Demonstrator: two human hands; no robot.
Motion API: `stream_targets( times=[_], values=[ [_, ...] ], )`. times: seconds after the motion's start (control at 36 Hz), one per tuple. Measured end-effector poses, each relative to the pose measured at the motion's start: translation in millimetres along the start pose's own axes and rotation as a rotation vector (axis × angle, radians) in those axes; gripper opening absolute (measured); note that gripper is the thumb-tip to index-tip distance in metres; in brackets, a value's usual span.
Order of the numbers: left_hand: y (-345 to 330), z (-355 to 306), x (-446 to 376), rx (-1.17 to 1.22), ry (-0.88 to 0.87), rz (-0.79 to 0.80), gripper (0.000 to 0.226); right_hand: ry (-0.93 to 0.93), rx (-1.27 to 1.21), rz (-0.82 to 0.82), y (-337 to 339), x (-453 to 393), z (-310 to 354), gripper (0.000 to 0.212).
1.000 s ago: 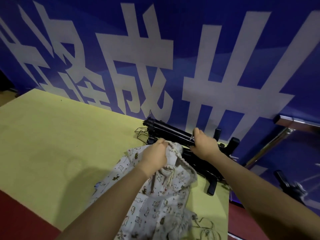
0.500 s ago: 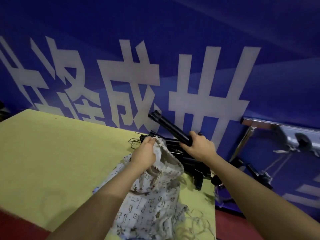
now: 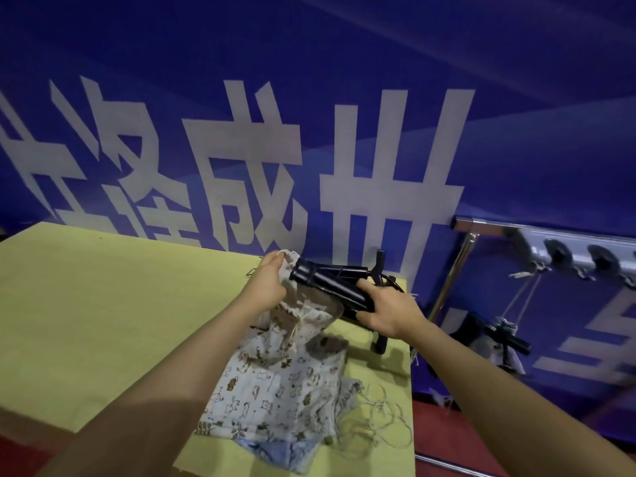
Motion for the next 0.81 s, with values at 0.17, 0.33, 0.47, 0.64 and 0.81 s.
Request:
stream_targets(
  times=[0.17, 0.33, 0.47, 0.64, 0.81],
  values=[
    [-5, 2, 4, -0.125, -0.048, 0.070, 0.081, 0.098, 0.225, 0.003, -6, -3, 6, 0.038],
    [-7, 3, 8, -0.251, -0.068, 0.113, 0.086, 0.123, 0.383, 0.003, -1, -18, 12, 0.042],
    [-3, 7, 11, -0.314, -0.055, 0.136, 0.087, 0.149, 0.469, -0.027, 5, -31, 21, 0.049],
    [3, 5, 11, -0.286, -0.061, 0.123, 0.083, 0.199, 0.571, -0.074, 7, -40, 29, 0.053],
    [-11, -7, 13, -0.179, -0.094, 0.123, 0.076, 0.347, 0.728, -0.275, 13, -43, 55, 0.062]
  ],
)
Point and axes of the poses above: each hand's wrist, its own x-axis away from the middle knuckle, its own y-axis out of the back of the hand, z = x × y, the point moved 6 cm from there along -x, towards the middle knuckle, and after that the axes turned 10 degrees about x, right-handed, at the moved point
